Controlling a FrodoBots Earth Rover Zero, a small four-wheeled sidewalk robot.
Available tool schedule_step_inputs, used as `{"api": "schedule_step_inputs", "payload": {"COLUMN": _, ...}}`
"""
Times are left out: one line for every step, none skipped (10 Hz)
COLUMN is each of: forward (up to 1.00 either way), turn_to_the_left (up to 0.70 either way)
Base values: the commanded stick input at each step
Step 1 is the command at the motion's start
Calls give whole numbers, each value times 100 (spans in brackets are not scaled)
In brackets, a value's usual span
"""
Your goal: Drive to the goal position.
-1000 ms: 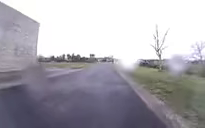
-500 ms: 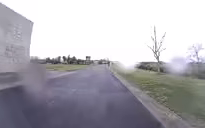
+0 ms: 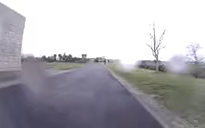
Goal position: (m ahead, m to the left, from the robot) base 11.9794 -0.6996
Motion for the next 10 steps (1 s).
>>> {"api": "schedule_step_inputs", "payload": {"forward": 100, "turn_to_the_left": 40}}
{"api": "schedule_step_inputs", "payload": {"forward": 100, "turn_to_the_left": 19}}
{"api": "schedule_step_inputs", "payload": {"forward": 100, "turn_to_the_left": 7}}
{"api": "schedule_step_inputs", "payload": {"forward": 100, "turn_to_the_left": 0}}
{"api": "schedule_step_inputs", "payload": {"forward": 100, "turn_to_the_left": 0}}
{"api": "schedule_step_inputs", "payload": {"forward": 100, "turn_to_the_left": 0}}
{"api": "schedule_step_inputs", "payload": {"forward": 100, "turn_to_the_left": 0}}
{"api": "schedule_step_inputs", "payload": {"forward": 100, "turn_to_the_left": 0}}
{"api": "schedule_step_inputs", "payload": {"forward": 100, "turn_to_the_left": 0}}
{"api": "schedule_step_inputs", "payload": {"forward": 100, "turn_to_the_left": 0}}
